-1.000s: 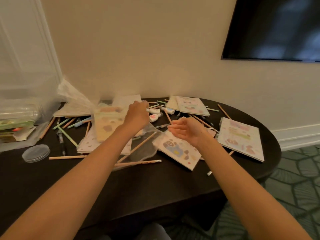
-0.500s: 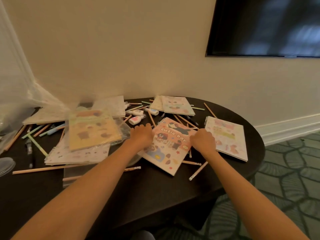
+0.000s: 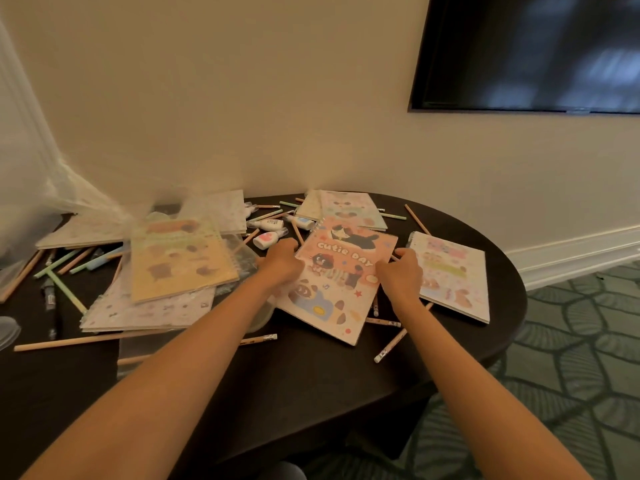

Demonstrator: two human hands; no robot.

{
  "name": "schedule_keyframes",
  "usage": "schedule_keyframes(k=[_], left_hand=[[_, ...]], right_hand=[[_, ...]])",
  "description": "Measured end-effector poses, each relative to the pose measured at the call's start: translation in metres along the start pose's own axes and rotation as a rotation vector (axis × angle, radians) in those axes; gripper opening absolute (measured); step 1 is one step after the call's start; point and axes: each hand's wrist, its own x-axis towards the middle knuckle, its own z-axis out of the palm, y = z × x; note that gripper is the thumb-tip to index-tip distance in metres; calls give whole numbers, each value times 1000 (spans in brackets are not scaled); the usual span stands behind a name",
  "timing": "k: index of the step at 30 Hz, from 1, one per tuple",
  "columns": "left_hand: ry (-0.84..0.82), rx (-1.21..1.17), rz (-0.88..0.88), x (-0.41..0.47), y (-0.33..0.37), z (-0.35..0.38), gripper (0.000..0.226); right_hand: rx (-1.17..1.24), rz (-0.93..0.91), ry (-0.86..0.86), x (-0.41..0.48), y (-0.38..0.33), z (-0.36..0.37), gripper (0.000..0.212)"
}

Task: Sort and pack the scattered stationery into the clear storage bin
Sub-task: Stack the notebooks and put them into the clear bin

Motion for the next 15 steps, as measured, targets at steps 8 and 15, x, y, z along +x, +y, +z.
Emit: schedule_keyframes(k=[8,15], left_hand=[[6,-418,181,-14,17,-26,40],[8,-809,106,-28,27,-50,40]], right_hand=[[317,-19,-21,9,-41,-9,16],[473,93,-95,11,-64,-18,15]])
